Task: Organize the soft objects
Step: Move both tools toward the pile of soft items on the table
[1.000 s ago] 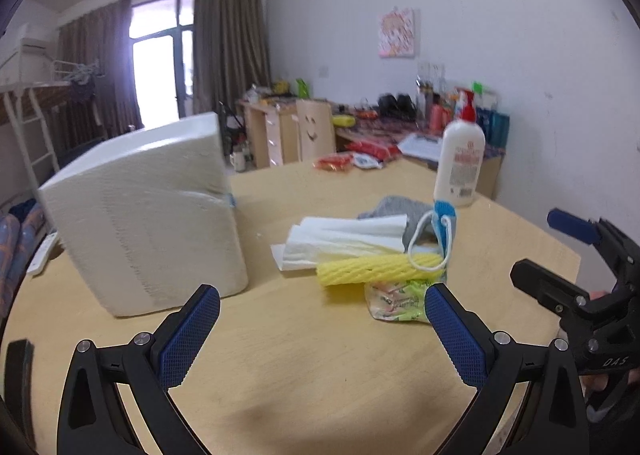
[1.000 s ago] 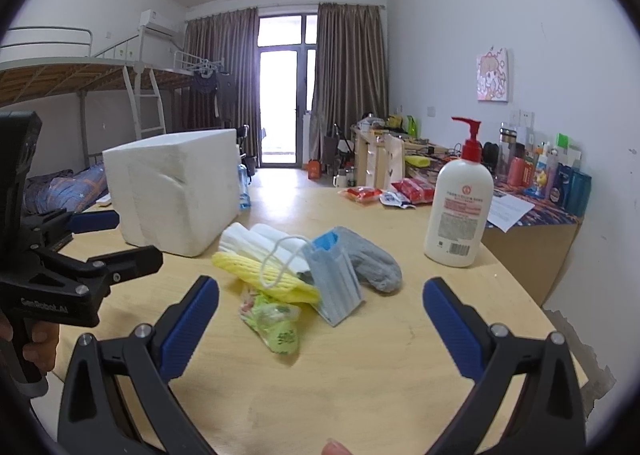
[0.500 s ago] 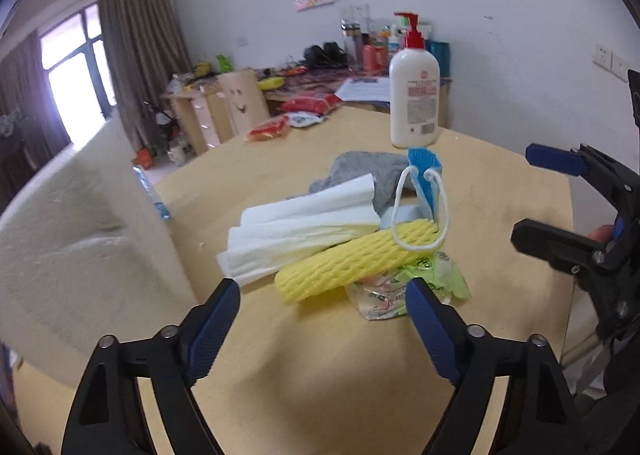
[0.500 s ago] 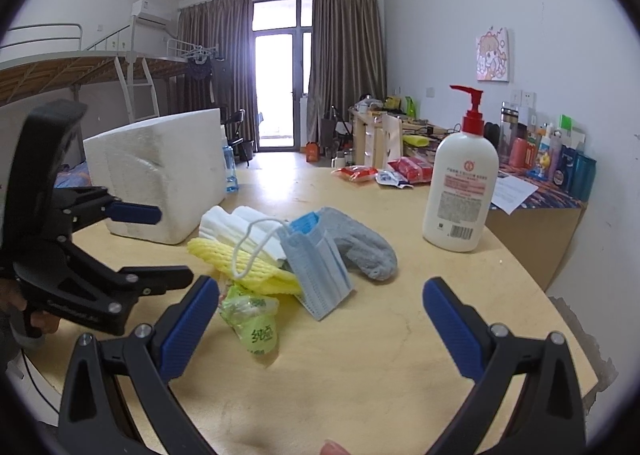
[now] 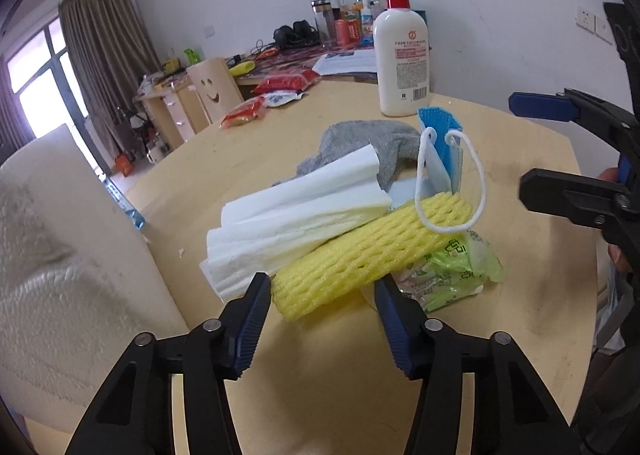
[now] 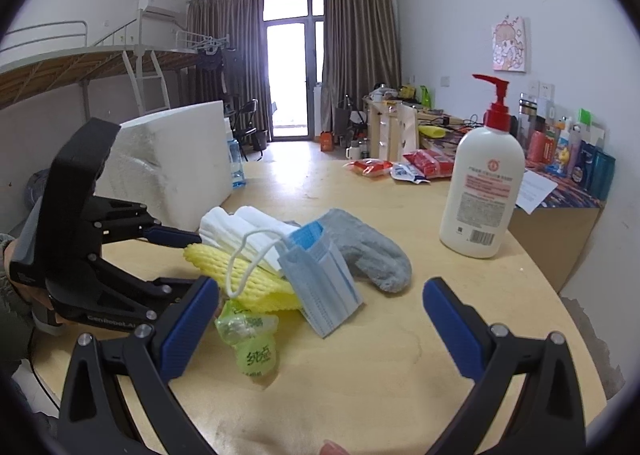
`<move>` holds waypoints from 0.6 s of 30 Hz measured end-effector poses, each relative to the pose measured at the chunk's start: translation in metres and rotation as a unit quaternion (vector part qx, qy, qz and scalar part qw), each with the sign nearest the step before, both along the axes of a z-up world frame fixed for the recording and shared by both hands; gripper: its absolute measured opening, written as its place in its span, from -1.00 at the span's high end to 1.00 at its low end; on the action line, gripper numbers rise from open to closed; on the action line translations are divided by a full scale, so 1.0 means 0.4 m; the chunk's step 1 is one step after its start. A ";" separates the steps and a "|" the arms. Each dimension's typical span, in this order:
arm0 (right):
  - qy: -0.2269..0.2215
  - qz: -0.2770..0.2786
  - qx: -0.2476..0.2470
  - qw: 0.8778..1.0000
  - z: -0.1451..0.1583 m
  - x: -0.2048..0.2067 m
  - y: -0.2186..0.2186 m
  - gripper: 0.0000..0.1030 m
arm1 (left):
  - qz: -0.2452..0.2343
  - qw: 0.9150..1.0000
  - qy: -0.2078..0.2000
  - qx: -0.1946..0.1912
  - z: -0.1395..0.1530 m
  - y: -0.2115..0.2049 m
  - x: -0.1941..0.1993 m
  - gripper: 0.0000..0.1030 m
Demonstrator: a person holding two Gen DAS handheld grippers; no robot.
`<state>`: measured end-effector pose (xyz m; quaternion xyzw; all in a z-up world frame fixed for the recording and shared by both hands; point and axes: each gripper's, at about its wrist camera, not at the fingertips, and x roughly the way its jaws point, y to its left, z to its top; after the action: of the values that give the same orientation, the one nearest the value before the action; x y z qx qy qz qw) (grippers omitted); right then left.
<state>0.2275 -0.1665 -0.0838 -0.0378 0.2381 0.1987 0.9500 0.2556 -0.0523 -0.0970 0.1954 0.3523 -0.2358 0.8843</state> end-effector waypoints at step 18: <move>0.036 0.001 -0.022 0.999 -0.017 0.045 -0.018 -1.00 | -0.089 0.995 -0.030 -0.016 0.009 -0.022 -0.054 0.46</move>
<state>0.2456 -0.1739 -0.0907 -0.0521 0.2764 0.1951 0.9396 0.2341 -0.0611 -0.0934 0.2188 0.3031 -0.3133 0.8730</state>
